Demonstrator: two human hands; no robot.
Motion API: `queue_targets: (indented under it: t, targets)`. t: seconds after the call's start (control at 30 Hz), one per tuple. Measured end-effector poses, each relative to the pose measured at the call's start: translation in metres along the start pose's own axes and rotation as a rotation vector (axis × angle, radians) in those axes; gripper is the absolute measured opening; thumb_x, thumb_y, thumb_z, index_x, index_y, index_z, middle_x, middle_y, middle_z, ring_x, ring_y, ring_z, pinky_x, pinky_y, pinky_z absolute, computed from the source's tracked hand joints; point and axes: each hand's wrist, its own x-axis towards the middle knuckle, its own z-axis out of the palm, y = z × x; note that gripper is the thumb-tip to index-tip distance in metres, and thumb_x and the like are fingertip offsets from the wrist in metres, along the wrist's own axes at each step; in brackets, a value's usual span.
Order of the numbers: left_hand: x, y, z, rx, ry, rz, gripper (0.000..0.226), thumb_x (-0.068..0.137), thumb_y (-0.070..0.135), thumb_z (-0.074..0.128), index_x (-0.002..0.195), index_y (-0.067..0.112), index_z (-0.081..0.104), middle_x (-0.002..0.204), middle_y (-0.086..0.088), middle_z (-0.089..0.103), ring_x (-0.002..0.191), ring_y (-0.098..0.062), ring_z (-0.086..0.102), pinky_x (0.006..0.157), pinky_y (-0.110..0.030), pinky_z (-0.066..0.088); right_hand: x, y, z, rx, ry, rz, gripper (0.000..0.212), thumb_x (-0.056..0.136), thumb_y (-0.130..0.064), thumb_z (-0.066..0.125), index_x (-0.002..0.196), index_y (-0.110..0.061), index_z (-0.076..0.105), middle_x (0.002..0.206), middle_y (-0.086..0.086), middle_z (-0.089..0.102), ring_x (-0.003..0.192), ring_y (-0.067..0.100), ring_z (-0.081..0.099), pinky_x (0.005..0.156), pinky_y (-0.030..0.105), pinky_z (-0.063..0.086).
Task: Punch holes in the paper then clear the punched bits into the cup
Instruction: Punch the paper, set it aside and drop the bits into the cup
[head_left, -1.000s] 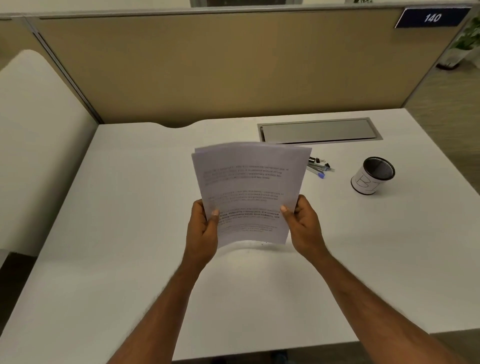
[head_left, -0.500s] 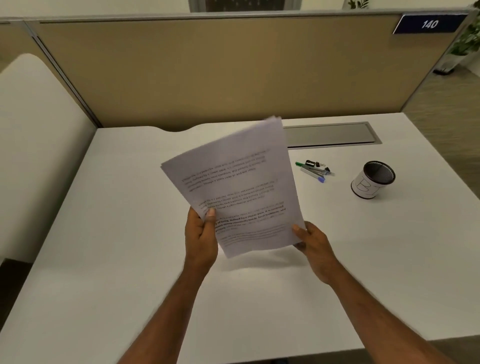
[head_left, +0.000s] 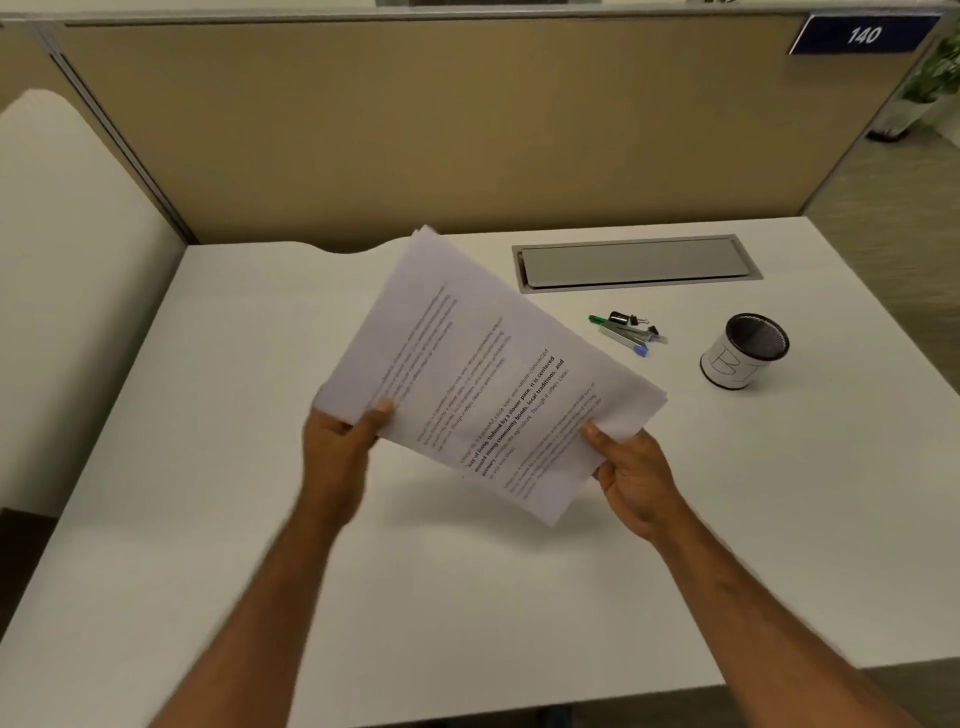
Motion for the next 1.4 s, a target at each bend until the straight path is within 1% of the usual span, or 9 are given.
queue_targets:
  t: [0.1, 0.2, 0.27, 0.4, 0.63, 0.87, 1.13, 1.27, 1.4]
  targets:
    - [0.018, 0.018, -0.031, 0.274, -0.162, -0.055, 0.051, 0.068, 0.033, 0.081, 0.116, 0.029, 0.062, 0.110, 0.002, 0.073, 0.100, -0.017, 0.070, 0.078, -0.028, 0.058, 0.001, -0.007, -0.006, -0.152, 0.030, -0.050, 0.024, 0.078, -0.014, 0.068, 0.100, -0.023, 0.073, 0.108, 0.003, 0.073, 0.102, 0.020, 0.069, 0.081, 0.033, 0.059]
    - [0.017, 0.010, -0.036, 0.538, -0.273, -0.025, 0.032, 0.082, 0.027, 0.076, 0.112, 0.031, 0.065, 0.107, 0.016, 0.073, 0.099, -0.007, 0.070, 0.080, -0.022, 0.057, -0.002, -0.005, -0.007, -0.299, 0.051, -0.084, 0.023, 0.076, -0.022, 0.071, 0.098, -0.027, 0.072, 0.104, -0.001, 0.074, 0.100, 0.018, 0.070, 0.084, 0.033, 0.058]
    - [0.008, -0.004, -0.033, 0.637, -0.255, 0.045, 0.024, 0.090, 0.017, 0.068, 0.109, 0.031, 0.064, 0.100, 0.027, 0.071, 0.094, 0.005, 0.067, 0.076, -0.010, 0.053, -0.005, 0.001, -0.008, -0.345, 0.067, -0.094, 0.022, 0.077, -0.022, 0.071, 0.099, -0.026, 0.070, 0.100, -0.004, 0.075, 0.096, 0.017, 0.071, 0.081, 0.030, 0.059]
    - [-0.018, -0.038, -0.038, 0.709, -0.113, 0.139, 0.029, 0.094, 0.011, 0.062, 0.123, 0.016, 0.059, 0.111, 0.014, 0.065, 0.099, 0.016, 0.059, 0.077, -0.001, 0.044, -0.009, 0.013, -0.009, -0.406, 0.106, -0.129, 0.022, 0.084, -0.012, 0.069, 0.101, -0.026, 0.067, 0.094, -0.008, 0.075, 0.088, 0.012, 0.071, 0.071, 0.022, 0.057]
    - [-0.034, -0.082, -0.048, 0.645, 0.006, 0.067, 0.036, 0.094, 0.008, 0.061, 0.128, 0.011, 0.053, 0.114, 0.005, 0.064, 0.099, 0.000, 0.061, 0.076, -0.006, 0.046, -0.008, 0.033, -0.017, -0.469, 0.127, -0.147, 0.022, 0.083, -0.009, 0.072, 0.091, -0.030, 0.071, 0.090, -0.011, 0.076, 0.087, 0.010, 0.071, 0.077, 0.021, 0.058]
    - [-0.044, -0.116, -0.050, 0.678, 0.000, -0.016, 0.037, 0.093, -0.004, 0.055, 0.125, 0.012, 0.045, 0.115, 0.000, 0.055, 0.101, 0.019, 0.053, 0.079, 0.000, 0.041, -0.006, 0.050, -0.022, -0.527, 0.144, -0.103, 0.024, 0.079, -0.006, 0.075, 0.094, -0.024, 0.069, 0.092, -0.005, 0.073, 0.082, 0.004, 0.069, 0.078, 0.021, 0.057]
    - [-0.022, -0.073, -0.050, 0.637, -0.035, -0.007, 0.025, 0.094, 0.013, 0.062, 0.112, 0.024, 0.050, 0.108, 0.013, 0.062, 0.097, 0.007, 0.062, 0.075, -0.012, 0.051, -0.003, 0.019, -0.016, -0.483, 0.133, -0.096, 0.020, 0.082, -0.015, 0.072, 0.099, -0.026, 0.068, 0.094, -0.005, 0.075, 0.087, 0.015, 0.072, 0.068, 0.022, 0.058]
    - [-0.012, -0.037, -0.037, 0.372, 0.088, -0.029, 0.030, 0.088, 0.016, 0.071, 0.109, 0.027, 0.053, 0.106, -0.003, 0.069, 0.089, -0.015, 0.071, 0.070, -0.025, 0.058, -0.005, 0.014, -0.007, -0.238, 0.134, -0.001, 0.029, 0.079, -0.013, 0.071, 0.106, -0.021, 0.066, 0.105, 0.002, 0.074, 0.096, 0.022, 0.071, 0.073, 0.030, 0.059]
    - [-0.013, -0.027, -0.005, 0.028, 0.162, -0.149, 0.036, 0.091, 0.011, 0.066, 0.122, 0.021, 0.051, 0.094, -0.003, 0.073, 0.084, -0.017, 0.072, 0.068, -0.024, 0.056, -0.008, 0.023, -0.001, 0.033, 0.114, 0.117, 0.038, 0.081, -0.010, 0.067, 0.117, -0.023, 0.064, 0.120, 0.006, 0.069, 0.108, 0.023, 0.067, 0.086, 0.041, 0.055]
